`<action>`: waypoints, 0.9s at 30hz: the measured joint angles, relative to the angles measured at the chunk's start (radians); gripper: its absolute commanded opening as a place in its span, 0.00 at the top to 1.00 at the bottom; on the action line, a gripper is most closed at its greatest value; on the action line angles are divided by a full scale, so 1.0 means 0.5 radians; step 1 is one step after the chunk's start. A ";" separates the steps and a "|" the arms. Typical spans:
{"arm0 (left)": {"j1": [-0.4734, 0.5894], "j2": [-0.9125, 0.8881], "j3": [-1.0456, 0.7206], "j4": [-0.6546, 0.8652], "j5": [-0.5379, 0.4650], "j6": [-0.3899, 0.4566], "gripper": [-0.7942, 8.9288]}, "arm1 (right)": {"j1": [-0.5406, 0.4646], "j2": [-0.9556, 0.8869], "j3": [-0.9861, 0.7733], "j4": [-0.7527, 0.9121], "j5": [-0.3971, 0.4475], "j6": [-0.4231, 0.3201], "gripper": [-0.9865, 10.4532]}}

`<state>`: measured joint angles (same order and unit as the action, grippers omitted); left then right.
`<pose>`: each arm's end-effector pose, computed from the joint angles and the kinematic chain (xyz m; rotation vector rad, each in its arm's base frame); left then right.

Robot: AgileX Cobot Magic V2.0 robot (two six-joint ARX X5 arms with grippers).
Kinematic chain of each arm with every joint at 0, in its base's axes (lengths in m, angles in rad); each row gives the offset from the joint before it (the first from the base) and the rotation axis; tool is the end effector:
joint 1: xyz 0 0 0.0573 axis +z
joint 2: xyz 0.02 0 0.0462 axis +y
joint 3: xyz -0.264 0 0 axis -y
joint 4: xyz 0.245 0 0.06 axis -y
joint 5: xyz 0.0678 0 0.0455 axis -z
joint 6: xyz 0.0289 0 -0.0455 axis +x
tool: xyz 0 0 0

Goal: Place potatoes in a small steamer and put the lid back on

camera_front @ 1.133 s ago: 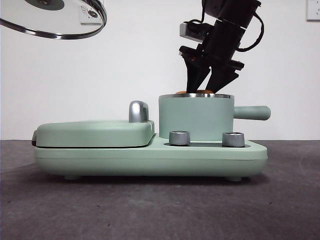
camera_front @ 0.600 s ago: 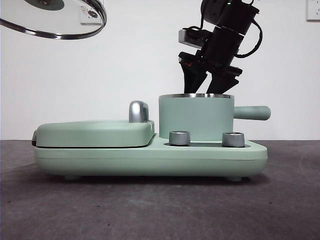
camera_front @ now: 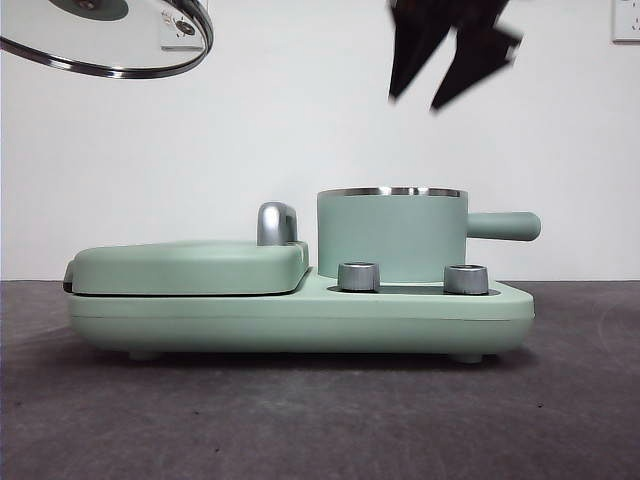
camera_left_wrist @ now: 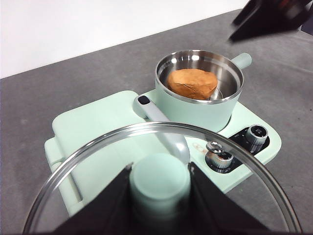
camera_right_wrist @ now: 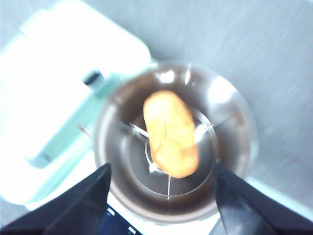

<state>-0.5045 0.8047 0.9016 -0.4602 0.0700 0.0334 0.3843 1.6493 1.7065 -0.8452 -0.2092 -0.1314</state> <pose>0.1438 -0.0817 0.3428 0.1115 0.3502 -0.5742 0.3219 0.1366 0.3725 -0.1907 0.7586 0.6141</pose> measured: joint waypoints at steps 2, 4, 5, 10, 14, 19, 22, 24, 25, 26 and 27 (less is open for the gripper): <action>0.000 0.000 0.000 0.000 0.000 0.001 0.90 | -0.019 -0.189 -0.159 0.117 0.000 -0.002 0.65; 0.000 0.000 0.000 0.001 0.001 0.001 0.90 | -0.043 -0.436 -0.455 0.254 0.002 -0.004 0.65; 0.000 0.000 0.000 0.000 0.001 0.001 0.90 | -0.061 -0.571 -0.613 0.320 0.002 -0.005 0.66; 0.000 0.000 0.000 0.003 0.042 0.001 0.90 | -0.098 -1.144 -1.206 0.516 0.005 -0.005 0.68; -0.002 0.002 0.000 0.058 0.082 0.001 0.90 | -0.089 -1.451 -1.560 0.620 0.002 -0.005 0.68; -0.007 0.079 0.000 0.288 0.146 0.001 0.90 | -0.075 -1.778 -1.885 0.613 0.002 0.000 0.68; -0.040 0.176 0.000 0.474 0.175 0.004 0.90 | -0.065 -1.944 -1.987 0.605 0.002 0.030 0.68; -0.067 0.260 0.000 0.605 0.176 0.017 0.90 | -0.063 -2.021 -2.015 0.597 0.001 0.058 0.68; -0.082 0.313 0.000 0.681 0.177 0.024 0.90 | -0.063 -2.050 -2.019 0.576 0.001 0.071 0.68; -0.094 0.363 0.000 0.750 0.178 0.029 0.90 | -0.063 -2.070 -2.020 0.559 0.001 0.080 0.68; -0.108 0.426 0.001 0.832 0.179 0.037 0.90 | -0.063 -2.089 -2.020 0.547 0.001 0.090 0.68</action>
<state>-0.5587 1.0180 0.9020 -0.0444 0.1593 0.0517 0.3531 0.6048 0.6964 -0.5716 -0.2089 -0.0864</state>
